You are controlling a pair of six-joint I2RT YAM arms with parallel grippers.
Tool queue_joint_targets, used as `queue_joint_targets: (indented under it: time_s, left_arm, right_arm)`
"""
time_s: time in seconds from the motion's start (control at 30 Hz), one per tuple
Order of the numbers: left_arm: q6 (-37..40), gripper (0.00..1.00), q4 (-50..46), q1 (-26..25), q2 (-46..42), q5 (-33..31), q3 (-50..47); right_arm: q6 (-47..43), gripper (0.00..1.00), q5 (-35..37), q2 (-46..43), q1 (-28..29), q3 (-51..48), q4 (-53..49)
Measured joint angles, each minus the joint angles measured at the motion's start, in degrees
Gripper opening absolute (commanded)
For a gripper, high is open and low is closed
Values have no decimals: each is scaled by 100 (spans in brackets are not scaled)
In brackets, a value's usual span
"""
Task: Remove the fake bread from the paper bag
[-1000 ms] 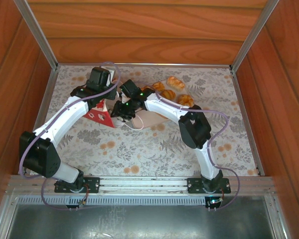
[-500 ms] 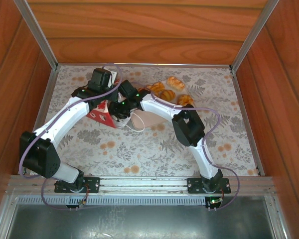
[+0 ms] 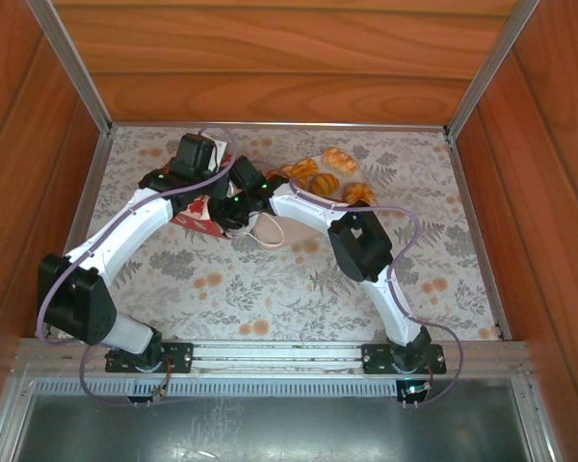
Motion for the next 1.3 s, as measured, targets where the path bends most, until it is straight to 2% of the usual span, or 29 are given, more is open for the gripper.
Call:
queue_joint_targets:
  time_s: [0.2,0.3,0.5,0.87,1.3]
  left_arm:
    - [17,0,24,0,-59,-17,-26]
    - [70,0,44,-2,-105,-61,-101]
    - [304,0,87,-2,-181,-205,-173]
    - [667,0,225,0,-249,-468,-219]
    - [791,0,326,0,-251,-654,-461]
  right_arm:
    - [13,7,103,0,-4,-72,170]
    - [-57,0,120,-7,-4,-173,229]
    - [-278,0,125,-315,-4,-625,291]
    - [-575,0,138,-1770,-81,-2129,341]
    - [-929,0,164,-2199,-79,-2343,48]
